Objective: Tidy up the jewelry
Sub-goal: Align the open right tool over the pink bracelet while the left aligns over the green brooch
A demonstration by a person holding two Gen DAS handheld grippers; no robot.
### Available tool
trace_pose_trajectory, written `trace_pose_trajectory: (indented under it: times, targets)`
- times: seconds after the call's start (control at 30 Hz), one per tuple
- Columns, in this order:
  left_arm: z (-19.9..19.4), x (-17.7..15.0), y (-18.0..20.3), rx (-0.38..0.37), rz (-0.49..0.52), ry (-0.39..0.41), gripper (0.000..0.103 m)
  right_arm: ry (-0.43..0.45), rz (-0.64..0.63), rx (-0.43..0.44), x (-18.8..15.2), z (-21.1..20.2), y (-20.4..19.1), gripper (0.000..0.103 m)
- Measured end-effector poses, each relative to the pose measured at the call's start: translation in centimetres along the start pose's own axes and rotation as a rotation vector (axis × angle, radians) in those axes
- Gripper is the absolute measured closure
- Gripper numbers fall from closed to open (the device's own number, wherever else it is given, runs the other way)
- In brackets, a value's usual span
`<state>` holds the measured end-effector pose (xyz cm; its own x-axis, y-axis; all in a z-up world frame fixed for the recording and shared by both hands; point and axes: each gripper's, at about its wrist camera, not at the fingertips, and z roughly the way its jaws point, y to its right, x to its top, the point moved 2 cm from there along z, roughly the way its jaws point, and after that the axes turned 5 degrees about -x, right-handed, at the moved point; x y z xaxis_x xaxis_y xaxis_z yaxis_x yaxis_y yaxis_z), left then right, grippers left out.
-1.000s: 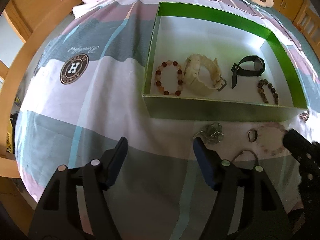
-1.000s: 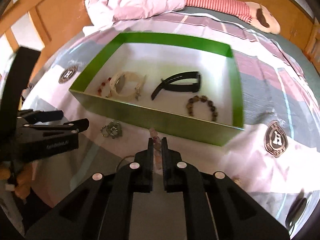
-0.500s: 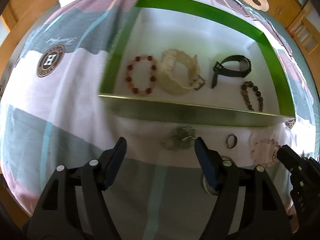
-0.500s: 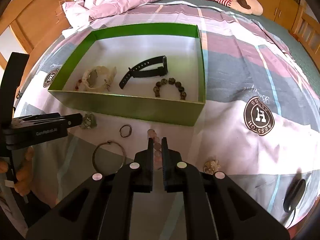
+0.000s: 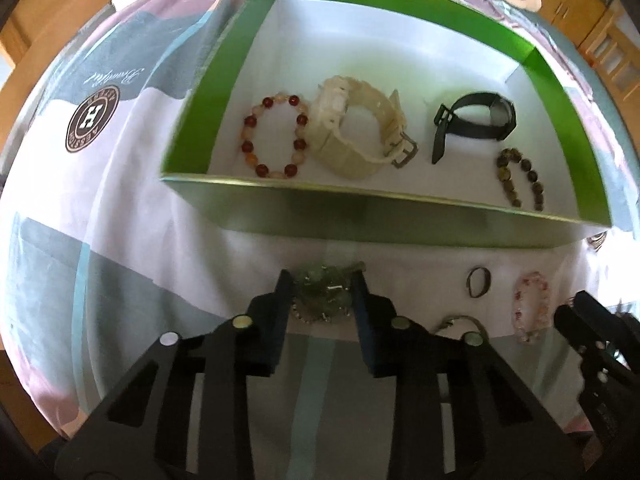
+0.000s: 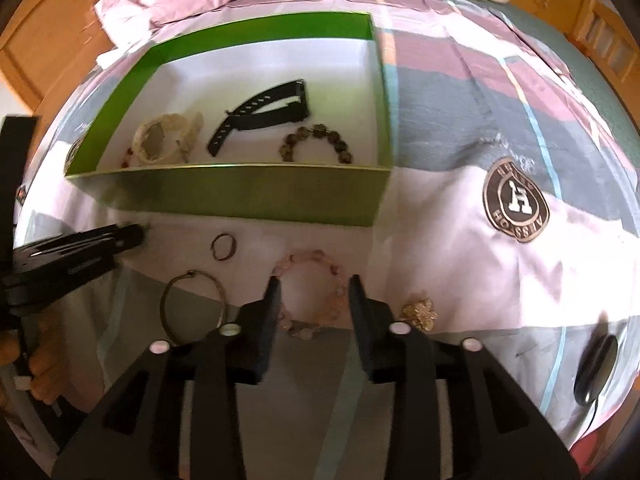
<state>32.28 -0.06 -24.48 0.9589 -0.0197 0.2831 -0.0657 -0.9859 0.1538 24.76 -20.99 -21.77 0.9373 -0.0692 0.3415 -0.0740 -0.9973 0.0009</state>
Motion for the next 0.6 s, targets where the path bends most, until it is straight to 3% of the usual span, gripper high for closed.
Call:
trace_pose_trajectory:
  times: [0.27,0.53,0.6]
  targets:
    - [-4.1,-0.2,-0.8,-0.127,0.001,0.066,0.075,-0.013,0.032,-0.033,-0.1,0.5,0.9,0.064]
    - [-4.1,-1.1,-0.2,-0.200,0.066,0.031,0.074,-0.023,0.016,-0.041,0.2,1.1,0.0,0.064]
    - [-3.9,-0.9,0.1,-0.200,0.083,0.027,0.074,-0.021,0.022,-0.039,0.3,1.1,0.1,0.059]
